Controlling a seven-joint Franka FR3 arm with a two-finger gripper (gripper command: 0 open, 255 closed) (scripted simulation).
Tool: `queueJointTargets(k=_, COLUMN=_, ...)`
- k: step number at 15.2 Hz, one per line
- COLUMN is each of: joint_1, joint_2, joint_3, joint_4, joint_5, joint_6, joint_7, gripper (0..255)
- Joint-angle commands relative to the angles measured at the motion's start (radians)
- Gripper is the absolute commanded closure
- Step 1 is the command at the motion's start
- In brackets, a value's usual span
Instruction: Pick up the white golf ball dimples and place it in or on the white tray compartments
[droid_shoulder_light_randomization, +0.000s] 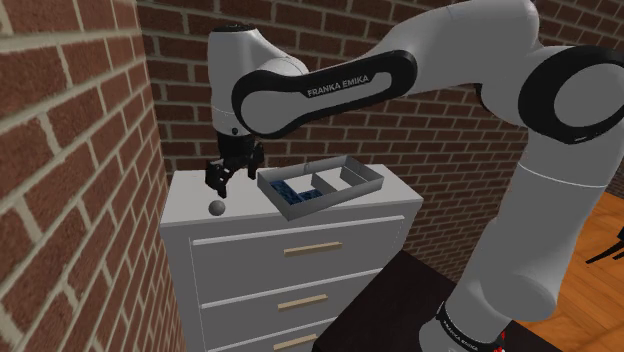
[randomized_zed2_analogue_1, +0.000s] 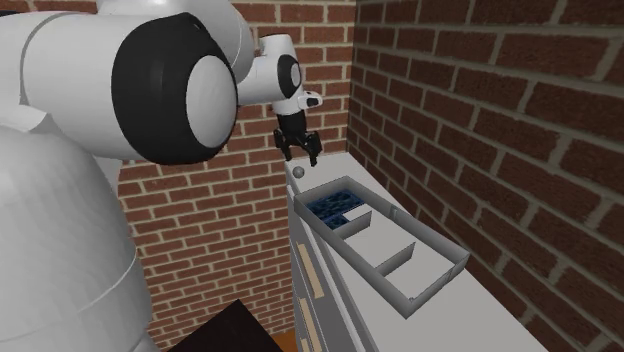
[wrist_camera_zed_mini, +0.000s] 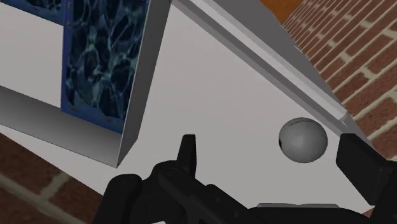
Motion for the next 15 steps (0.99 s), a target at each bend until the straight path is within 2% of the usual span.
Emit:
queueJointTargets(k=1, joint_1=0.024, joint_2=0.072, joint_3=0.011, joint_4=0.061, joint_5=-0.038, joint_6=0.002, joint_7=0.040, gripper=0)
queueJointTargets(k=4, joint_1=0.057, joint_2=0.160, joint_3=0.014, joint_4=0.150, joint_5=-0.082, joint_6=-0.009, joint_7=0.075, gripper=0)
queueJointTargets(k=11, joint_1=0.054, joint_2=0.196, joint_3=0.003, joint_4=0.098, joint_5=-0.105, joint_6=0.075, joint_7=0.091, gripper=0)
queueJointTargets(k=15, joint_1=0.054, joint_2=0.196, joint_3=0.003, joint_4=0.098, joint_5=-0.105, joint_6=0.075, joint_7=0.091, gripper=0)
